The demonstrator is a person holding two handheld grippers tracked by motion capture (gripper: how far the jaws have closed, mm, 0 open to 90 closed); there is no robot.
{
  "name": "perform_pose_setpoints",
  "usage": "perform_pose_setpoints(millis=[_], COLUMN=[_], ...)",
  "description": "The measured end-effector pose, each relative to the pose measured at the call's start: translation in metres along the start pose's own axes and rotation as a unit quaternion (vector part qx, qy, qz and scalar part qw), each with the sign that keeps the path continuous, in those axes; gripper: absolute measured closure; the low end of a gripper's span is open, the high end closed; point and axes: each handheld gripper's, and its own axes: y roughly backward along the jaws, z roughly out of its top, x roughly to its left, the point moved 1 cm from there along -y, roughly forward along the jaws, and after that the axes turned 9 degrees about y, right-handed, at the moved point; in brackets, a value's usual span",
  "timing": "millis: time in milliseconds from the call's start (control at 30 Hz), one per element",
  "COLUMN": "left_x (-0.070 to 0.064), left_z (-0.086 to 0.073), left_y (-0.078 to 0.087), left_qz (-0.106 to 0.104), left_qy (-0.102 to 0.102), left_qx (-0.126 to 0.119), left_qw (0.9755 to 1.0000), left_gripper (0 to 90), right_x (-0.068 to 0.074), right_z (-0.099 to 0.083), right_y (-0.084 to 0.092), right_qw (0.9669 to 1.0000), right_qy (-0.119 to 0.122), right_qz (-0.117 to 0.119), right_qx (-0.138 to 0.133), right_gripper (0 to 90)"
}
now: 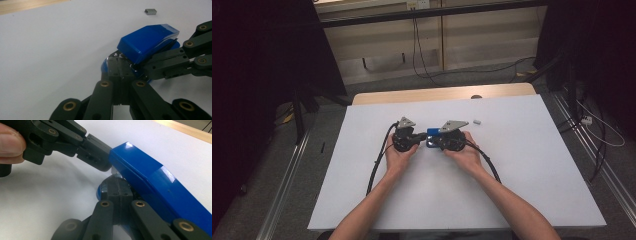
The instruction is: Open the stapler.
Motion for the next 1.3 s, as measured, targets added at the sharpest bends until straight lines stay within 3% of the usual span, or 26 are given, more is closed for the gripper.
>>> perform_pose_setpoints(millis=[133,400,1300], left_x=[-0.0001,-0.0014,-0.0051], left_z=[0.0003,-0.0001,0.0065], left_y=[0.0001,-0.0010,0.0029], left_qz=[0.001,0.010,-0.006], left_qy=[0.004,-0.012,0.008], left_qx=[-0.004,-0.003,-0.025], left_qw=[1.0000,0.9999,0.9996], left_gripper=[90.0,90.0,90.0], right_x=[-0.0009,-0.0014,-0.0012], right_z=[-0.0009,-0.0011,-0.0009], right_y=[0.0007,0.0008,0.0009], right_qw=[1.0000,1.0000,1.0000], right_qy=[-0.003,-0.006,-0.002], right_qz=[0.000,0.003,0.001], right_qx=[0.000,-0.001,0.000], right_gripper=[90.0,90.0,90.0])
